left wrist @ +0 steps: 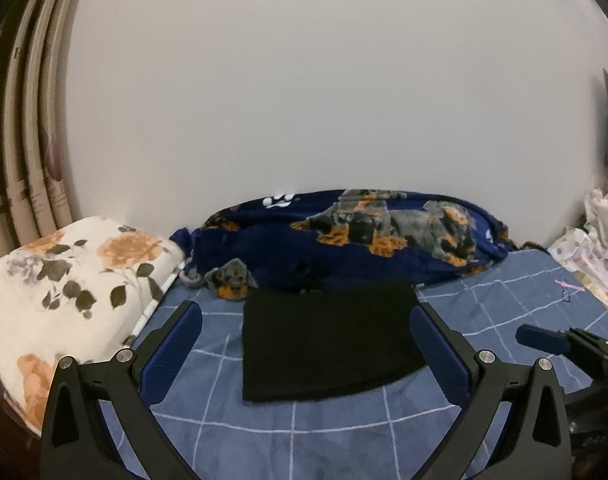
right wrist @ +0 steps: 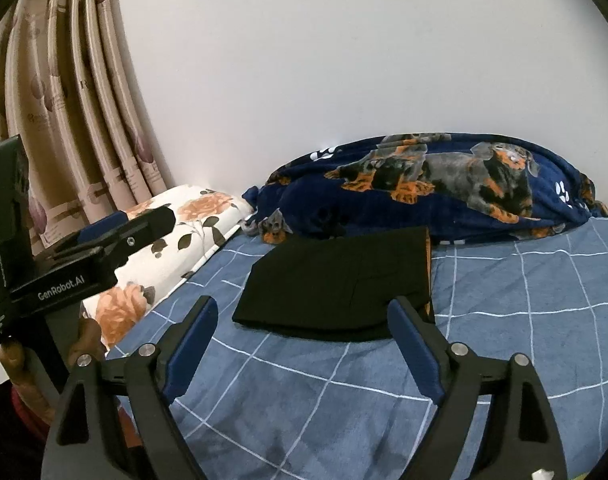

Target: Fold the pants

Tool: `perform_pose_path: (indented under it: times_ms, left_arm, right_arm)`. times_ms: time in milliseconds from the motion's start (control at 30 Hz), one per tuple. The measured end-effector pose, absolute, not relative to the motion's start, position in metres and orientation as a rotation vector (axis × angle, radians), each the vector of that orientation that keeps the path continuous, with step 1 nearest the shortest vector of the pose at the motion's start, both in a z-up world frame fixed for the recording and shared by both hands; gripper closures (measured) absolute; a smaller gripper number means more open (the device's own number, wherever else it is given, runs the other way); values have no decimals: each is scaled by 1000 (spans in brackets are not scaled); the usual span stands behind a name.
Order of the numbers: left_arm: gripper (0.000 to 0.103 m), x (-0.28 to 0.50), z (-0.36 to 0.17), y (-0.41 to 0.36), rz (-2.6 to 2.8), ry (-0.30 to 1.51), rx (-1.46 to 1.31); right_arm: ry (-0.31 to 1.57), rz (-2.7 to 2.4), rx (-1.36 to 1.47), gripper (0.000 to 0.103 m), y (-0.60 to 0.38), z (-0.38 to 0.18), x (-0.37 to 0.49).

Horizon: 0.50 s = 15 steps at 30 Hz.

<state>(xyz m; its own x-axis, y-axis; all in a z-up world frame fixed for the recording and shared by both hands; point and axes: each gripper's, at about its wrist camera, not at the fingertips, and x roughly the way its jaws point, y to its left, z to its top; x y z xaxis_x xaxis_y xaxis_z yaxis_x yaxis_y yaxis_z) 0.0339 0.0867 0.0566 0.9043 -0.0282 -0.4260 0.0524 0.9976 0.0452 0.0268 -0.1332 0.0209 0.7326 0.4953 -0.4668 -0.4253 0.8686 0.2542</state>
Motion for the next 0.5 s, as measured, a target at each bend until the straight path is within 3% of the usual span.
perform_pose_path:
  times_ms: [500]
  left_arm:
    - [0,27,39,81,-62,503,47]
  right_arm:
    - [565,483,118,13,-126,17,16]
